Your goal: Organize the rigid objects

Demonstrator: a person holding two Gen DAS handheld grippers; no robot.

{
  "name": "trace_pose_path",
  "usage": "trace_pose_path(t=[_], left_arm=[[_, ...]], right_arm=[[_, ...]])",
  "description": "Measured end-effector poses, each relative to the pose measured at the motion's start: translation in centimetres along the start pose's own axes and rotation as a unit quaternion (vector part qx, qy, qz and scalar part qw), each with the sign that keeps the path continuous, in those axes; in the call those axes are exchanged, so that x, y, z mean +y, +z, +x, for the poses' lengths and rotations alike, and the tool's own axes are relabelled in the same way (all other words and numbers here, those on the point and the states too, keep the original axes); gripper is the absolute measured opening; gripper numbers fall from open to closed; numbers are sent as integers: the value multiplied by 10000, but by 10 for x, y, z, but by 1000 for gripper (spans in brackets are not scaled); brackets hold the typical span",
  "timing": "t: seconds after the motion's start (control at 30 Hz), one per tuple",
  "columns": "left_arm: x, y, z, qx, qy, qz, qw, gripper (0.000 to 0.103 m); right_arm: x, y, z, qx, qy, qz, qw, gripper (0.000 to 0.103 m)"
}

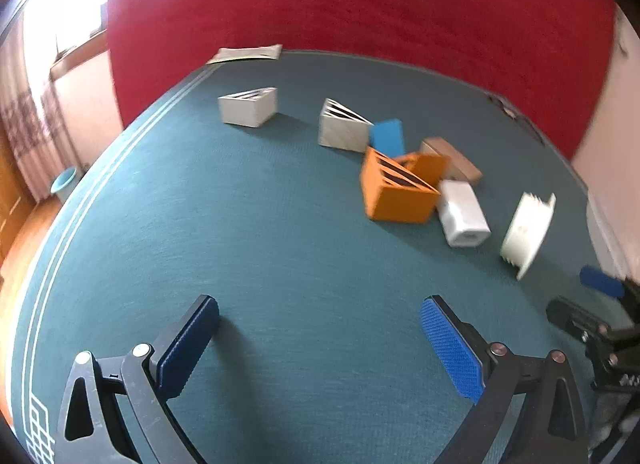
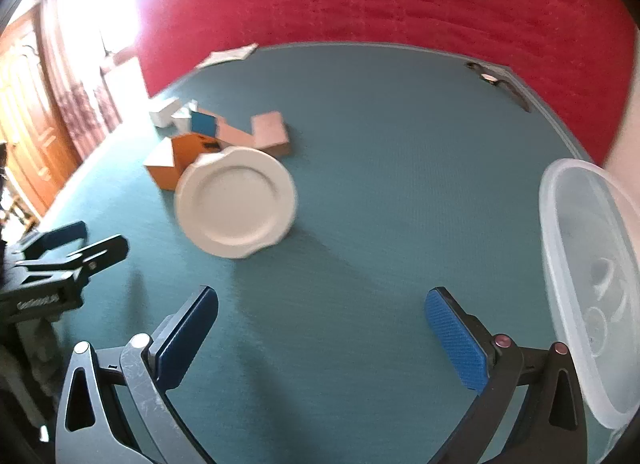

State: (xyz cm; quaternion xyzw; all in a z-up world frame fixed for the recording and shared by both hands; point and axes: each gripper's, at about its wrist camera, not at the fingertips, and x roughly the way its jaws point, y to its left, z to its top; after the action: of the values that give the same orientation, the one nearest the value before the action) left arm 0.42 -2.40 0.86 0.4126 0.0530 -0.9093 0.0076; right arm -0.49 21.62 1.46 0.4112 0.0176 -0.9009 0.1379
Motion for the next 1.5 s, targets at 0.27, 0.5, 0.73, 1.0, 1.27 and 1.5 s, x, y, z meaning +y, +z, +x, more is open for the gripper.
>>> trace_pose_path(t=[0.27, 0.5, 0.73, 1.0, 1.27, 1.5], left_arm=[[-4, -2, -6, -161, 128, 254, 9995, 103], [2, -1, -3, -80, 114, 201, 9997, 103], [0, -1, -1, -42, 158, 243, 9996, 103], [-5, 10, -4, -160, 198, 288, 9993, 103], [-25, 31, 5, -250, 132, 367, 9989, 103], [-38, 44, 23, -220, 137, 270, 9993, 102]], right_arm=[[28, 20, 7, -148, 345, -337, 9987, 103], [33, 35, 27, -77, 381, -391, 9985, 92], [30, 37, 30, 2, 524, -298, 9982, 62], [31, 30, 24, -52, 614, -262, 9978, 62], [27, 20, 17, -51, 668, -272, 9974, 62], [25, 17, 15, -82, 711, -247, 9971, 62]])
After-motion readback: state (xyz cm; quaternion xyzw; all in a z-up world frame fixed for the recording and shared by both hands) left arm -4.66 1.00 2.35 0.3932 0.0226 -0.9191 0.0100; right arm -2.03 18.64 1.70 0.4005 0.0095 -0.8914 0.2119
